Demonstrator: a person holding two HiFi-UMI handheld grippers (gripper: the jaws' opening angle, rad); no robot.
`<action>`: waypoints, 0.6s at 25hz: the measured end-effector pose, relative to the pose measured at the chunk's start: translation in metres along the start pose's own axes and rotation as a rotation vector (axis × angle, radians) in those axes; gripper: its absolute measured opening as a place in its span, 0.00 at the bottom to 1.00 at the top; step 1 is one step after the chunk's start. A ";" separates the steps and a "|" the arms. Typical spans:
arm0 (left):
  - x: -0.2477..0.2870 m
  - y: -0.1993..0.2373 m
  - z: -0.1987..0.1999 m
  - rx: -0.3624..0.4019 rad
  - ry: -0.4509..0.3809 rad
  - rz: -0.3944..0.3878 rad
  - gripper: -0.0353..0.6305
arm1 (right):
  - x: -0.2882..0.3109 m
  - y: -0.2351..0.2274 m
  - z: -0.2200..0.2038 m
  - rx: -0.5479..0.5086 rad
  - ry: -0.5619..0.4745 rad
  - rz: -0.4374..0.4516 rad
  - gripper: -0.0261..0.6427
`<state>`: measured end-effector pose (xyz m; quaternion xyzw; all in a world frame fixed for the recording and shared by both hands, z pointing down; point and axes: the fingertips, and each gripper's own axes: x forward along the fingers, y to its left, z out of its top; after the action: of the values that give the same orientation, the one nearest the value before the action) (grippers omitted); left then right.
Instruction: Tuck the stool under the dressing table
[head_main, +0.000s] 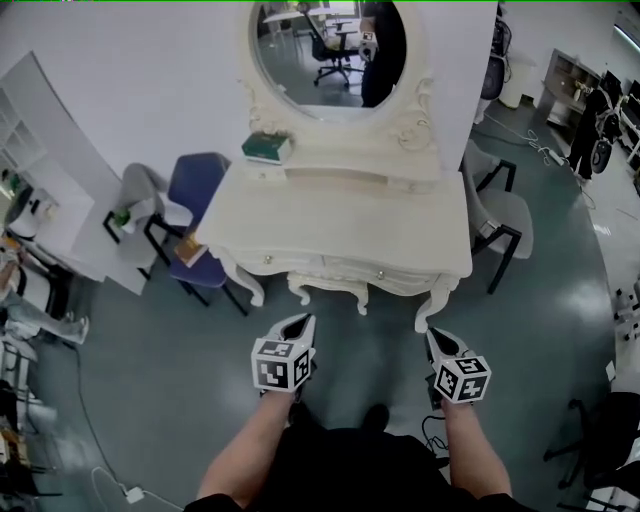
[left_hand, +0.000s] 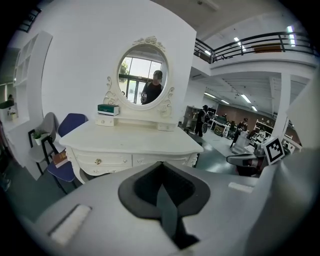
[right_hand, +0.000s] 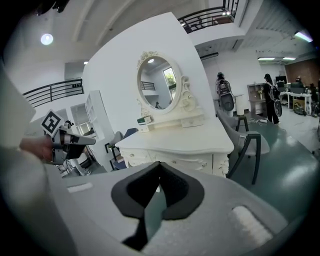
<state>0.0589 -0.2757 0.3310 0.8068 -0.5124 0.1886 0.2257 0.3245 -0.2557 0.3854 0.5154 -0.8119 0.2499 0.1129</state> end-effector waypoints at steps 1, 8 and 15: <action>-0.003 -0.004 0.006 0.008 -0.007 -0.003 0.08 | 0.000 0.002 0.008 -0.002 -0.018 0.007 0.04; -0.010 -0.012 0.056 0.101 -0.094 -0.056 0.08 | 0.004 0.047 0.055 -0.038 -0.106 0.098 0.04; -0.047 0.004 0.119 0.246 -0.199 -0.131 0.08 | 0.005 0.129 0.132 -0.137 -0.235 0.170 0.04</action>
<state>0.0450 -0.3082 0.2082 0.8747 -0.4516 0.1538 0.0851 0.2172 -0.2845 0.2381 0.4616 -0.8753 0.1407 0.0304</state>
